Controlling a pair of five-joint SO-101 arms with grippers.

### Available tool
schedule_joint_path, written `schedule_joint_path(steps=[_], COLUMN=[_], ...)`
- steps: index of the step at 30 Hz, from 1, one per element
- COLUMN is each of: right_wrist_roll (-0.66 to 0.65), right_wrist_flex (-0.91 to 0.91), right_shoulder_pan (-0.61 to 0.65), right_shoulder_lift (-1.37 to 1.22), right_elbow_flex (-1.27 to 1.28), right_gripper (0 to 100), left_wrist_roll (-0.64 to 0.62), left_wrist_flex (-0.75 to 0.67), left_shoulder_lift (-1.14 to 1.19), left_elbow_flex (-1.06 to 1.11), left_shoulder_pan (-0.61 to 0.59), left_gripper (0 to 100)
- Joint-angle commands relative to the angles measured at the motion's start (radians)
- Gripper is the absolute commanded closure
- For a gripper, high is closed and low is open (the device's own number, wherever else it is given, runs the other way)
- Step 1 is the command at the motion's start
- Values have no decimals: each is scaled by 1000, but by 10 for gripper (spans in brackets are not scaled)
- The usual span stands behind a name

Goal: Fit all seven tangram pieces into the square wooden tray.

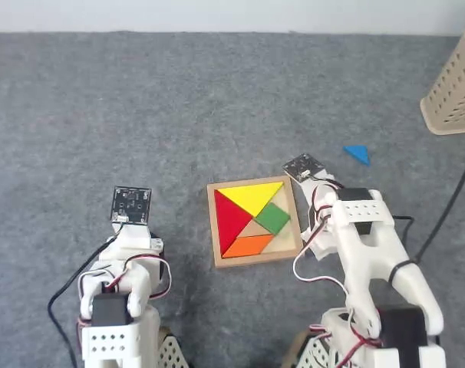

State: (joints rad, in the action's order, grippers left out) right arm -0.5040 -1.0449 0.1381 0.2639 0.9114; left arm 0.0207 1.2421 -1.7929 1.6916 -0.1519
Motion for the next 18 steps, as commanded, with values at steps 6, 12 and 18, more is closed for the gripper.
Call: schedule_joint_path(steps=[6, 12, 18], right_wrist_roll=[353, 439, 440], right_wrist_flex=[-59, -67, -48], right_shoulder_pan=[8, 47, 50], right_shoulder_lift=[-15, -18, -18], right_elbow_flex=[-155, -146, -140], right_gripper=[815, 815, 815], left_wrist_roll=[-6, -6, -6], left_wrist_flex=[6, 6, 6], left_shoulder_lift=[-6, -6, -6], left_elbow_flex=[-5, -5, -5], left_shoulder_pan=[-2, -2, -2], left_gripper=[989, 989, 989])
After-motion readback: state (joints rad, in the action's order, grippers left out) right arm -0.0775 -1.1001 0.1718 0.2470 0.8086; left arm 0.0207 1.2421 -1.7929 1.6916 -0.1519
